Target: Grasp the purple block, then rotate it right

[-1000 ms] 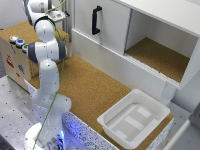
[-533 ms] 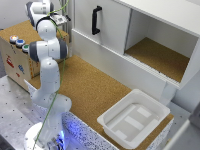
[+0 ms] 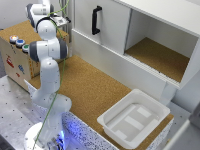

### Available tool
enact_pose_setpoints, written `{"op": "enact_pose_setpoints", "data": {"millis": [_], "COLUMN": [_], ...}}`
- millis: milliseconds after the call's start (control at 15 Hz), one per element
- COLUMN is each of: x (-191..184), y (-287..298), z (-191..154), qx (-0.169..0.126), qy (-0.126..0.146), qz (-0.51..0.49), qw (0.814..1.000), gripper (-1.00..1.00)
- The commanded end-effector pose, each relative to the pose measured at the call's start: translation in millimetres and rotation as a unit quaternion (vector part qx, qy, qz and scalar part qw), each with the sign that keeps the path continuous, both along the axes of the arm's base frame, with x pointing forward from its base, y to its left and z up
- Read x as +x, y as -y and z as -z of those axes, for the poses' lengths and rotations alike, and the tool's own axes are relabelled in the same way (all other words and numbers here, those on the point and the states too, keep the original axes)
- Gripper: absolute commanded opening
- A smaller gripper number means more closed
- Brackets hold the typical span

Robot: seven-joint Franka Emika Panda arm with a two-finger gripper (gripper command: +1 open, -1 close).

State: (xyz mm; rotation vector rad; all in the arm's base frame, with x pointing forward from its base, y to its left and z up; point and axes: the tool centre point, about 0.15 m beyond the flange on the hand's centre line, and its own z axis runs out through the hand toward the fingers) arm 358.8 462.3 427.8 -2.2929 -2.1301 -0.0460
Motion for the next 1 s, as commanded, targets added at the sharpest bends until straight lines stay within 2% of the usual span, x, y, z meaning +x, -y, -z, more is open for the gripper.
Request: {"op": "enact_pose_setpoints", "data": {"millis": [0, 267, 400, 467, 600, 800, 933], "x": [-3.1, 0.2, 3.4, 4.9, -2.8, -18.6, -21.2], "y": [7.5, 3.8, 1.9, 1.5, -1.3, 0.7, 3.5], "z": [3.1, -4.8, -15.3, -25.4, -43.3, -52.2, -54.5], "qx": [-0.013, -0.014, -0.002, 0.0, 0.005, -0.011, -0.015], "qy": [0.033, 0.048, 0.05, 0.059, 0.046, 0.037, 0.02], "qz": [-0.008, 0.006, 0.018, 0.026, 0.041, 0.089, 0.14], "qw": [0.999, 0.999, 0.999, 0.998, 0.998, 0.995, 0.99], "gripper": [-1.0, -1.0, -1.0, -1.0, -1.0, -1.0, -1.0]}}
